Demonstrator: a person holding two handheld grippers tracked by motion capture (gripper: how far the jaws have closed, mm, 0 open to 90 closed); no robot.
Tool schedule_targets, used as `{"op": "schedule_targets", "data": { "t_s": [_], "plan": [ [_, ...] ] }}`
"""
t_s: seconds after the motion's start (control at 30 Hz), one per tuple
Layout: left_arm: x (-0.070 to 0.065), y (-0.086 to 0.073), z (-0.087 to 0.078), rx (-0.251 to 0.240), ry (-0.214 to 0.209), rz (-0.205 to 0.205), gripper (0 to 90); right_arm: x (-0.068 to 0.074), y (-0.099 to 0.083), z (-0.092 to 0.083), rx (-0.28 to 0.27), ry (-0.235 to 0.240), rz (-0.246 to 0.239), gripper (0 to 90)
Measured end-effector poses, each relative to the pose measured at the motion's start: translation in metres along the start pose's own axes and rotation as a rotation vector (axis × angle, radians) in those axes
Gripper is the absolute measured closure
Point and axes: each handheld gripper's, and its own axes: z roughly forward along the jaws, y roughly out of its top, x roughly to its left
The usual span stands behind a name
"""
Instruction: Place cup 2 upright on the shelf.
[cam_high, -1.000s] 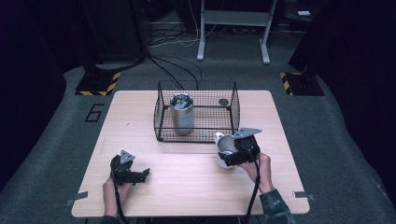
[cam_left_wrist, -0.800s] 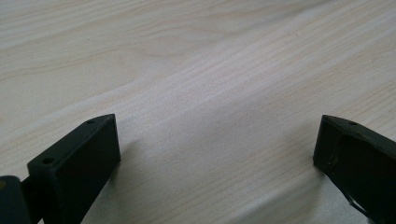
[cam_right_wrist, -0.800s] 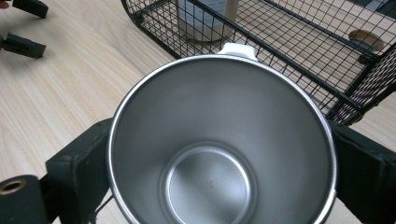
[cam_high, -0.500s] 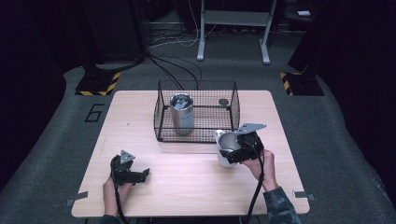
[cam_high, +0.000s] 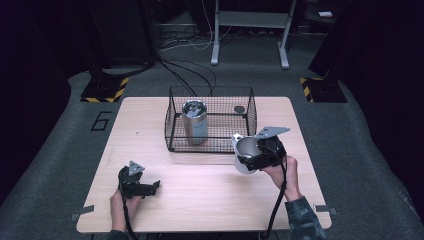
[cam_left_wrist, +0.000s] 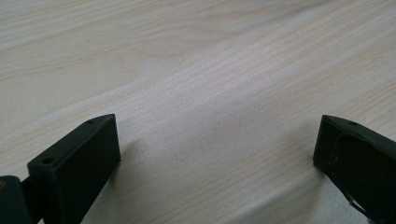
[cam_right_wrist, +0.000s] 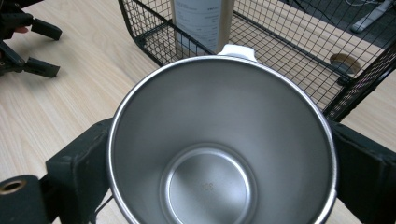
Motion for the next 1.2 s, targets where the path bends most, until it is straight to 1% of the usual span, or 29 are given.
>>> {"op": "schedule_targets", "data": {
  "t_s": [0.03, 0.07, 0.1, 0.2, 0.5, 0.6, 0.63, 0.7, 0.73, 0.77, 0.83, 0.87, 0.9, 0.93, 0.97, 1.1, 1.2],
  "plan": [
    [0.000, 0.000, 0.000, 0.000, 0.000, 0.000, 0.3, -0.001, 0.001, -0.001, -0.006, 0.001, -0.004, 5.8],
    [0.000, 0.000, 0.000, 0.000, 0.000, 0.001, 0.3, -0.001, 0.002, -0.002, -0.001, -0.001, 0.005, 5.8],
    [0.000, 0.000, 0.000, 0.002, -0.001, 0.000, 0.3, -0.002, 0.004, -0.003, -0.006, 0.003, -0.005, 5.8],
    [0.000, 0.000, 0.000, 0.002, -0.001, 0.001, 0.3, -0.003, 0.008, -0.005, -0.007, -0.004, 0.003, 5.8],
    [0.000, 0.000, 0.000, 0.001, 0.000, 0.002, 0.3, -0.006, 0.021, -0.012, -0.026, -0.011, -0.023, 5.8],
    [0.000, 0.000, 0.000, 0.001, 0.000, 0.002, 0.4, -0.006, 0.027, -0.014, -0.015, -0.015, -0.026, 5.8],
    [0.000, 0.000, 0.000, 0.003, -0.001, 0.001, 0.3, -0.007, 0.029, -0.014, -0.026, -0.014, -0.036, 5.8],
    [0.000, 0.000, 0.000, 0.004, -0.001, 0.002, 0.4, -0.007, 0.033, -0.016, -0.030, -0.015, -0.031, 5.8],
    [0.001, 0.000, -0.001, 0.019, -0.006, 0.014, 0.4, -0.008, 0.035, -0.016, -0.035, -0.017, -0.032, 5.8],
    [0.001, 0.000, -0.001, 0.009, -0.002, 0.011, 0.4, -0.009, 0.037, -0.016, -0.039, -0.017, -0.039, 5.8],
    [0.001, 0.000, -0.001, 0.010, -0.002, 0.012, 0.3, -0.009, 0.041, -0.016, -0.037, -0.019, -0.033, 5.8],
    [0.001, 0.000, -0.001, 0.017, -0.006, 0.012, 0.3, -0.010, 0.043, -0.016, -0.042, -0.020, -0.041, 5.8],
    [0.001, 0.000, -0.001, 0.015, -0.004, 0.012, 0.4, -0.011, 0.046, -0.015, -0.036, -0.020, -0.039, 5.8],
    [0.001, 0.000, -0.001, 0.015, -0.005, 0.012, 0.4, -0.012, 0.047, -0.014, -0.045, -0.020, -0.042, 5.8],
    [0.001, 0.000, -0.001, 0.016, -0.005, 0.012, 0.4, -0.012, 0.048, -0.013, -0.040, -0.020, -0.038, 5.8],
    [0.001, 0.000, -0.001, 0.015, -0.004, 0.014, 0.4, -0.014, 0.055, -0.010, -0.038, -0.020, -0.050, 5.8],
    [0.001, 0.000, -0.001, 0.016, -0.005, 0.012, 0.4, -0.015, 0.060, -0.007, -0.036, -0.022, -0.045, 5.8]
  ]
}}
